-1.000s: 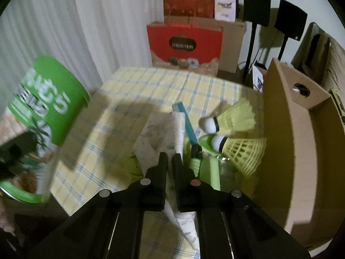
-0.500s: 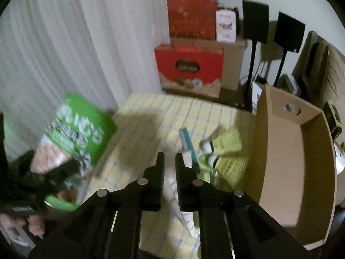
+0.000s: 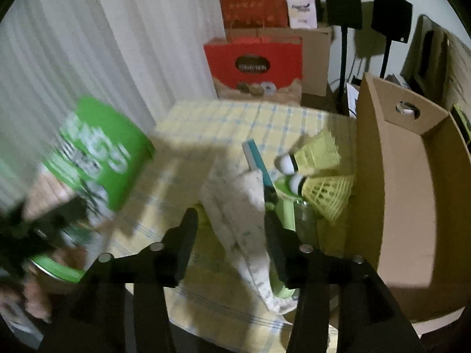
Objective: Organize objects
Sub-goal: 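Pass the green can from the left gripper into the right gripper, then carry the green can with the right gripper into the cardboard box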
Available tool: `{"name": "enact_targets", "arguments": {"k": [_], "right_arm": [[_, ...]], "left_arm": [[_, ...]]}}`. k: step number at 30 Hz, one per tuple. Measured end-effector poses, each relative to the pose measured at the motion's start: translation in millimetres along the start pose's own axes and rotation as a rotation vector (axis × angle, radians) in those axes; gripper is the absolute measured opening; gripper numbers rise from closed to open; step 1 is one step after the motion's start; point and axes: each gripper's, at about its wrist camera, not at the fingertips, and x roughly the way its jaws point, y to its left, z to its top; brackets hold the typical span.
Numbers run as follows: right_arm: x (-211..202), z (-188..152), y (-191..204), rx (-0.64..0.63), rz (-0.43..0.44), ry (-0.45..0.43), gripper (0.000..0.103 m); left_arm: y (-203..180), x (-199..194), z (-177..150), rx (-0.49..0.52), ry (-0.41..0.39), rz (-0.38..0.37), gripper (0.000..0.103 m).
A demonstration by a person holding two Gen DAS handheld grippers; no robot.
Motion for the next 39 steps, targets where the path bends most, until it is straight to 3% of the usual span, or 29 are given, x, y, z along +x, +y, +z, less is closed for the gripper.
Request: {"name": "enact_targets", "arguments": {"k": [6, 16, 26, 32, 39], "right_arm": [[-31, 20, -11, 0.138, 0.192, -0.037, 0.062], [-32, 22, -18, 0.293, 0.408, 0.045, 0.073], [-31, 11, -26, 0.312, 0.39, 0.075, 0.093], [-37, 8, -39, 0.326, 0.376, 0.05, 0.092], [-66, 11, -56, 0.305, 0.301, -0.005, 0.09]], "left_arm": [[-17, 5, -6, 0.02, 0.014, -0.052, 0.1], [-57, 11, -11, 0.052, 0.026, -0.13, 0.1], [-88, 16, -11, 0.08, 0.039, -0.122, 0.1], [-107, 19, -9, 0.11, 0.034, -0.105, 0.1], [-139, 23, -2, 0.143, 0.034, -0.144, 0.1]]}}
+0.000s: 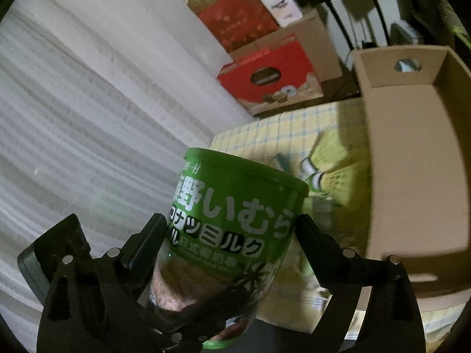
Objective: Organize objects
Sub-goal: 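Carry the green can with the right gripper into the cardboard box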
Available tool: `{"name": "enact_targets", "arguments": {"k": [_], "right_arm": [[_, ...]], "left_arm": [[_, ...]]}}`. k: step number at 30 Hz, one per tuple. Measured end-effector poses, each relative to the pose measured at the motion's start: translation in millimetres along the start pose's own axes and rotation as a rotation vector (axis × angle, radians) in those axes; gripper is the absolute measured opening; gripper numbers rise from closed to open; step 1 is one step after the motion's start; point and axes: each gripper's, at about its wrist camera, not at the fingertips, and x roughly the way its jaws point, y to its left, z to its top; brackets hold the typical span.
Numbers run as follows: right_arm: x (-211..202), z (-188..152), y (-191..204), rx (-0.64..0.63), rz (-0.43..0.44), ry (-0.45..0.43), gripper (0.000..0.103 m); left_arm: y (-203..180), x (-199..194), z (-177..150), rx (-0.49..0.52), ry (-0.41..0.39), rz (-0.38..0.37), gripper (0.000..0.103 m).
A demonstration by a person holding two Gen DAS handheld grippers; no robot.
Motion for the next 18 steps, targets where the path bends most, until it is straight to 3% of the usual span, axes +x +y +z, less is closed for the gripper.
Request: {"name": "enact_targets", "arguments": {"k": [18], "right_arm": [[-95, 21, -88, 0.115, -0.139, -0.129, 0.086]], "left_arm": [[-113, 74, 44, 0.118, 0.065, -0.109, 0.1]]}}
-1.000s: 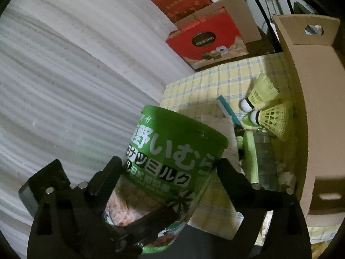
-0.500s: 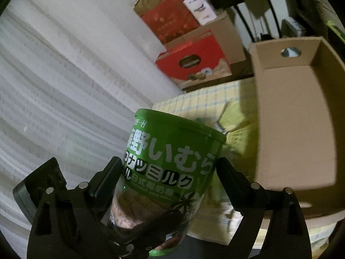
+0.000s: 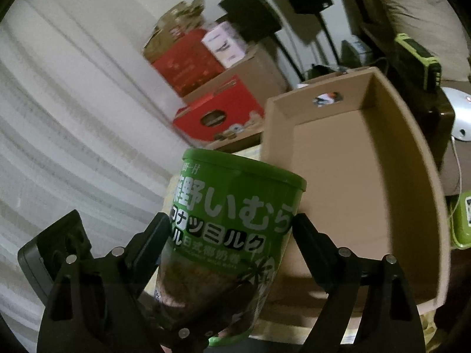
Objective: Organize objects
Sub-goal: 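Carry the green can with the right gripper into the cardboard box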
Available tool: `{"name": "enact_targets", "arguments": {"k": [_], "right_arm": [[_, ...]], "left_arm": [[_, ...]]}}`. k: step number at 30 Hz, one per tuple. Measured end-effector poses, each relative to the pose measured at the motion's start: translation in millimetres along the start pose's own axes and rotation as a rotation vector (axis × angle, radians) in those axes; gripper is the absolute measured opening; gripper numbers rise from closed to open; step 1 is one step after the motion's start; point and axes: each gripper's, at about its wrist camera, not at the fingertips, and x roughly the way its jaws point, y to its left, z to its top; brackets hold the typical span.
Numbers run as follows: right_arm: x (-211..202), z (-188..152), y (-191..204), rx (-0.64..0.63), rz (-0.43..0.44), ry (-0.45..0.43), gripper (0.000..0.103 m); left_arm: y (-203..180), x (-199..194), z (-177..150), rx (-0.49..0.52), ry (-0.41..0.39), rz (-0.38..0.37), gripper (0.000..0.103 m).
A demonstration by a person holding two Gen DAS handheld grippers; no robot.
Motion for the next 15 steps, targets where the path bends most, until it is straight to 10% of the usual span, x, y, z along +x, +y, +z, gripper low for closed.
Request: {"name": "enact_targets", "arguments": {"k": [15], "right_arm": [[8, 19, -65, 0.057, -0.077, 0.011, 0.083]], "left_arm": [[-30, 80, 10, 0.047, 0.127, 0.039, 0.1]]}}
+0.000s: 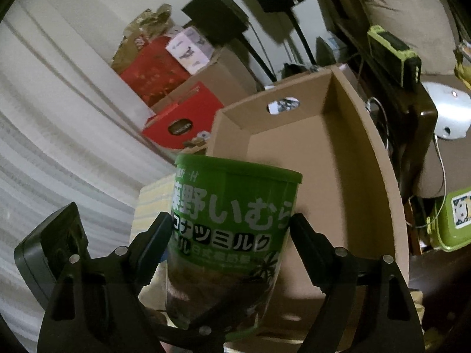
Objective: Organize objects
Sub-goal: 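Carry the green can with the right gripper into the cardboard box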
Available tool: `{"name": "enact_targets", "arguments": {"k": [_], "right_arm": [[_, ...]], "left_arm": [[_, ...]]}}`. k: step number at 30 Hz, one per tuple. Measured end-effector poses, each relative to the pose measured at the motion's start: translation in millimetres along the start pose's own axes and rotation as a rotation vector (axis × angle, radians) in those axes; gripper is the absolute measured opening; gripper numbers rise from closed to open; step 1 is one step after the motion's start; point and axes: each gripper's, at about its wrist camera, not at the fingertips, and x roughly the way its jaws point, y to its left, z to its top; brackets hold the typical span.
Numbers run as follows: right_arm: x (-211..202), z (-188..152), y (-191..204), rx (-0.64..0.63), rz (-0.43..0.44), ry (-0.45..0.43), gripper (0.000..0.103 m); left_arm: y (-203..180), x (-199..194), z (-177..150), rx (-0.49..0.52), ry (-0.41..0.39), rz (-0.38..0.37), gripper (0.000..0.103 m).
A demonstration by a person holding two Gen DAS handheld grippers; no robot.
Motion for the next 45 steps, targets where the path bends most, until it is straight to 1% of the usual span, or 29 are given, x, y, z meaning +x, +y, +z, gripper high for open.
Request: {"name": "enact_targets", "arguments": {"k": [4, 12, 15, 17, 19, 22, 24, 28, 32, 35, 38, 42, 45], "right_arm": [[11, -5, -14, 0.011, -0.012, 0.016, 0.083], [25, -12, -33, 0.041, -0.02, 0.053, 0.082], [29, -13, -37, 0.05, -0.009, 0.066, 0.08], [32, -14, -39, 0.044, -0.026, 0.076, 0.07], [36, -15, -42, 0.047, -0.024, 0.095, 0.069], [40, -18, -43, 0.044, -0.034, 0.113, 0.069], [41, -18, -44, 0.052, -0.035, 0.115, 0.069], [42, -17, -45, 0.069, -0.036, 0.115, 0.069], [51, -16, -40, 0.064, -0.043, 0.134, 0.075], [55, -16, -32, 0.029, -0.061, 0.137, 0.078], [57, -19, -25, 0.007, -0.069, 0.142, 0.078], [62, -25, -8, -0.067, -0.079, 0.162, 0.078], [61, -32, 4, -0.126, -0.125, 0.164, 0.079]], "left_arm": [[-1, 15, -5, -0.002, 0.043, 0.003, 0.1], [-3, 32, -15, 0.013, 0.104, 0.01, 0.1], [-6, 30, -18, 0.05, 0.1, 0.035, 0.098], [-7, 24, -19, 0.062, 0.086, 0.018, 0.099], [-9, 13, -18, 0.086, 0.064, 0.015, 0.1], [-9, -2, -16, 0.116, 0.032, 0.045, 0.1], [1, -14, -18, 0.099, 0.022, 0.051, 0.1], [27, -34, -21, 0.023, 0.01, 0.015, 0.1], [55, -50, -30, -0.048, 0.003, 0.0, 0.1], [70, -58, -38, -0.081, 0.001, 0.005, 0.1], [79, -67, -48, -0.097, -0.003, 0.006, 0.1], [88, -78, -56, -0.118, -0.014, -0.001, 0.1], [92, -84, -59, -0.122, -0.016, 0.007, 0.1]]}}
